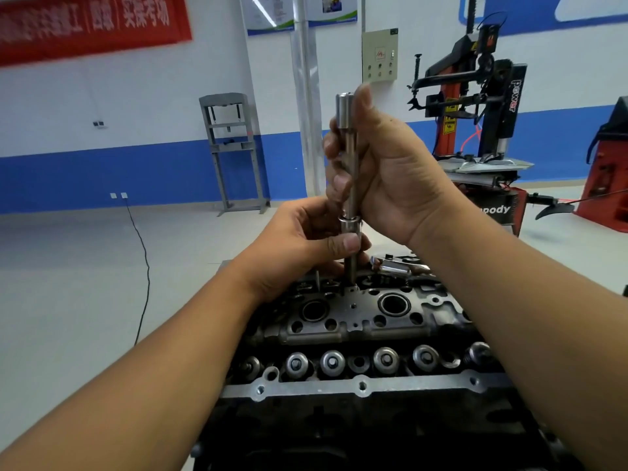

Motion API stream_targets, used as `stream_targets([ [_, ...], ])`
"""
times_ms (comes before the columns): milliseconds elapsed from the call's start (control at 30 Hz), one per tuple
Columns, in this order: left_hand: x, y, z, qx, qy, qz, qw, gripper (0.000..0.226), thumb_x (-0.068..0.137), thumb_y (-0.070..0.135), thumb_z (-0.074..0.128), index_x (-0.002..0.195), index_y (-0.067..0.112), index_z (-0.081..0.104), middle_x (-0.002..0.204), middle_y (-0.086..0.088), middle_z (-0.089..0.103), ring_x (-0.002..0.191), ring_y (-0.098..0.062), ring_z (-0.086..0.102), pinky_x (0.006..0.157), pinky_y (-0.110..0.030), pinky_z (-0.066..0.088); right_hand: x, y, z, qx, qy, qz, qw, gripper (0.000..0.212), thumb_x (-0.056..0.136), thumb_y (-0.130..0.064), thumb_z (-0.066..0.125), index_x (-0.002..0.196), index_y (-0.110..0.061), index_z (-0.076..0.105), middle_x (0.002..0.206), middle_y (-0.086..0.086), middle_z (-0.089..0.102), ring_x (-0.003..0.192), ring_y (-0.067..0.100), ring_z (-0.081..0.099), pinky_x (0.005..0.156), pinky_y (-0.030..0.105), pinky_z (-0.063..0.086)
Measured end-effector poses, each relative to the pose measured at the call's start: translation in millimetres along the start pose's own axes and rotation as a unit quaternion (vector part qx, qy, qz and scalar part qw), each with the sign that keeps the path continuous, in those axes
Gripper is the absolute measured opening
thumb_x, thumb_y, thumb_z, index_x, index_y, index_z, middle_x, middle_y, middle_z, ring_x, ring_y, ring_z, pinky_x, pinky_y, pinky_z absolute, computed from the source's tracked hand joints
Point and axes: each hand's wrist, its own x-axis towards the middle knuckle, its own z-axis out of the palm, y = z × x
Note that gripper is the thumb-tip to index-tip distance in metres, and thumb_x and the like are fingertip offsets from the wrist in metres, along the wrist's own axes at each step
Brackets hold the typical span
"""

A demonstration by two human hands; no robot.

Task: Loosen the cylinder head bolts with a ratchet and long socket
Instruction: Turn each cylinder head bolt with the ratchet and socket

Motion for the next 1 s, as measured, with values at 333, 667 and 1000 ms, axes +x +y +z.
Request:
stream_targets([
  [333, -2, -4, -7, 0.002, -0.028, -0.014, 0.999, 0.021, 0.089, 0.006, 0.07, 0.105, 0.019, 0.072, 0.102, -0.01, 0.079, 0.097, -0.035, 0.078, 0.08, -0.045, 0.064, 1, -2, -2, 0.031, -0.087, 0.055, 0.994, 0.049, 0.108, -0.05, 0.033, 0.095, -0.011, 0.06, 0.07, 0.001, 0.051, 0.049, 0.016, 0.044, 0.055, 0.03, 0.035],
  [667, -2, -1, -1, -0.006, -0.077, -0.028, 0.997, 0.023, 0.097, 0.014, 0.063, 0.117, 0.02, 0.073, 0.113, -0.015, 0.075, 0.108, -0.036, 0.073, 0.103, -0.064, 0.052, -3, -3, -3, 0.022, -0.044, -0.024, 0.999, 0.034, 0.084, -0.044, 0.062, 0.094, -0.012, 0.058, 0.076, 0.002, 0.061, 0.048, 0.014, 0.051, 0.052, 0.027, 0.032],
  [1000, 0, -5, -1, 0.039, -0.017, -0.003, 0.999, 0.027, 0.081, 0.005, 0.08, 0.103, 0.014, 0.066, 0.094, -0.013, 0.078, 0.092, -0.032, 0.078, 0.081, -0.048, 0.063, -6, -3, 2, -0.009, -0.032, 0.02, 0.999, 0.045, 0.104, -0.05, 0.043, 0.103, -0.008, 0.059, 0.075, 0.004, 0.064, 0.05, 0.019, 0.047, 0.054, 0.032, 0.034],
])
